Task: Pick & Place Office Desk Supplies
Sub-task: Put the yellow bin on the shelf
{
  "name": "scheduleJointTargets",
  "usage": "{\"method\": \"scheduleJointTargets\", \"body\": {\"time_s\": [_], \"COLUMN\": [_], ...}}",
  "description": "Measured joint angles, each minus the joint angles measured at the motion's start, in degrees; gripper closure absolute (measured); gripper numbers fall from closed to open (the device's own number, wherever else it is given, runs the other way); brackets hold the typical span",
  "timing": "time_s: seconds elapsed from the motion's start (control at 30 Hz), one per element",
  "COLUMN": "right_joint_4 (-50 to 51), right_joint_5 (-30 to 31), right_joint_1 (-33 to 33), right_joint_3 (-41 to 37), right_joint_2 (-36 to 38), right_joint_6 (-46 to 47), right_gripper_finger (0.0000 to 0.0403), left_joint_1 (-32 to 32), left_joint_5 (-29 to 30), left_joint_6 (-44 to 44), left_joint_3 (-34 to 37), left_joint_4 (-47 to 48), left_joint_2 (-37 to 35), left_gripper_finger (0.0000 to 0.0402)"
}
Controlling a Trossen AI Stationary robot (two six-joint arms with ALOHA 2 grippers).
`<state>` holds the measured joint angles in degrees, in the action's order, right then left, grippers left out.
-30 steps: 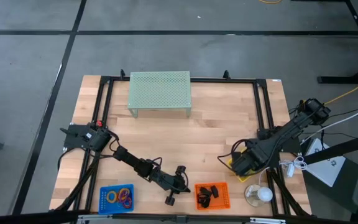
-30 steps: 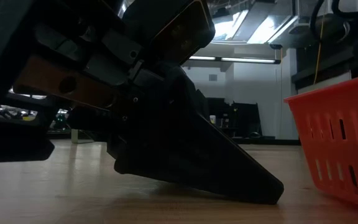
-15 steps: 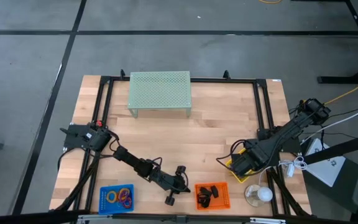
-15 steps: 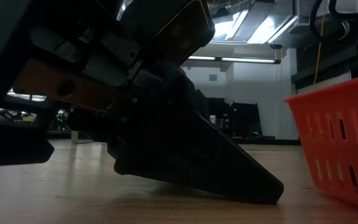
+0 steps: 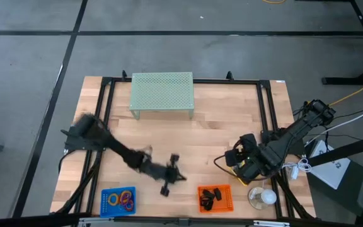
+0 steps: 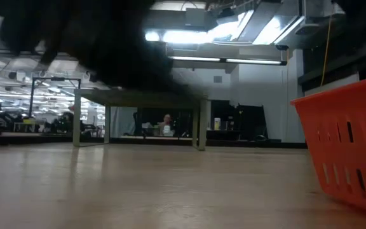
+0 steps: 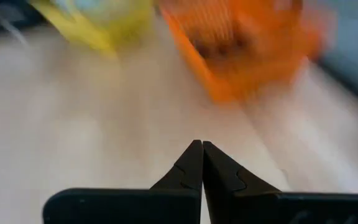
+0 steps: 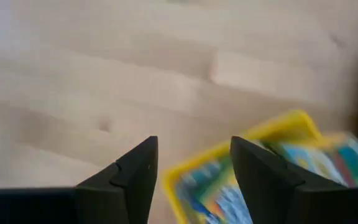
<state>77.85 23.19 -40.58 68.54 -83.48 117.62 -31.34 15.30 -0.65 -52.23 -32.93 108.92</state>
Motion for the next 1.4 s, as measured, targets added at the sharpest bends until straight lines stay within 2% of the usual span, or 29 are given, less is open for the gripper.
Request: {"method": "scheduleJointTargets", "body": {"time_s": [0.13,0.33,0.4,0.53,0.63,0.73,0.8,0.97,1.07,1.17,1.4], "right_joint_4": [-2.4,-2.1,-0.7,3.3,5.5,3.7,2.8,2.0,2.6,2.4,1.2], "right_joint_5": [9.7,10.2,7.7,-3.4,-11.0,-17.8,-20.2,-20.9,-26.3,-30.5,-32.4], "right_joint_1": [-0.9,-0.9,-0.9,-1.0,-1.9,-2.3,-2.3,-2.4,-2.4,-2.5,-2.9], "right_joint_3": [0.1,0.0,0.0,0.0,-0.1,-0.1,-0.1,-0.1,-0.1,-0.1,-0.1], "right_joint_2": [-0.1,-0.4,-0.4,-0.4,-0.5,-0.7,-1.7,-4.6,-6.2,-7.8,-11.6], "right_joint_6": [-2.9,-2.3,0.5,8.6,13.6,15.1,15.1,15.5,16.3,17.0,18.7], "right_gripper_finger": [0.021,0.0215,0.0215,0.0215,0.0215,0.0215,0.0215,0.0215,0.0215,0.0215,0.0215], "left_joint_1": [4.5,12.4,14.9,18.5,20.5,22.5,23.7,25.8,27.0,28.1,28.5], "left_joint_5": [-8.4,-21.3,-27.5,-38.4,-42.5,-47.2,-49.1,-51.5,-51.8,-54.6,-55.9], "left_joint_6": [1.0,6.2,7.5,7.2,6.7,5.2,5.0,4.0,4.2,4.3,4.2], "left_joint_3": [7.2,19.1,23.1,29.0,32.5,35.2,36.9,41.7,43.8,44.5,44.5], "left_joint_4": [-4.1,-5.0,-4.6,-6.2,-5.5,-5.6,-5.5,-4.4,-4.2,-3.6,-3.3], "left_joint_2": [-12.0,-28.7,-33.2,-42.0,-47.7,-52.6,-55.1,-59.2,-60.0,-60.3,-60.3], "left_gripper_finger": [0.0398,0.0398,0.0398,0.0398,0.0398,0.0398,0.0398,0.0398,0.0398,0.0398,0.0398]}}
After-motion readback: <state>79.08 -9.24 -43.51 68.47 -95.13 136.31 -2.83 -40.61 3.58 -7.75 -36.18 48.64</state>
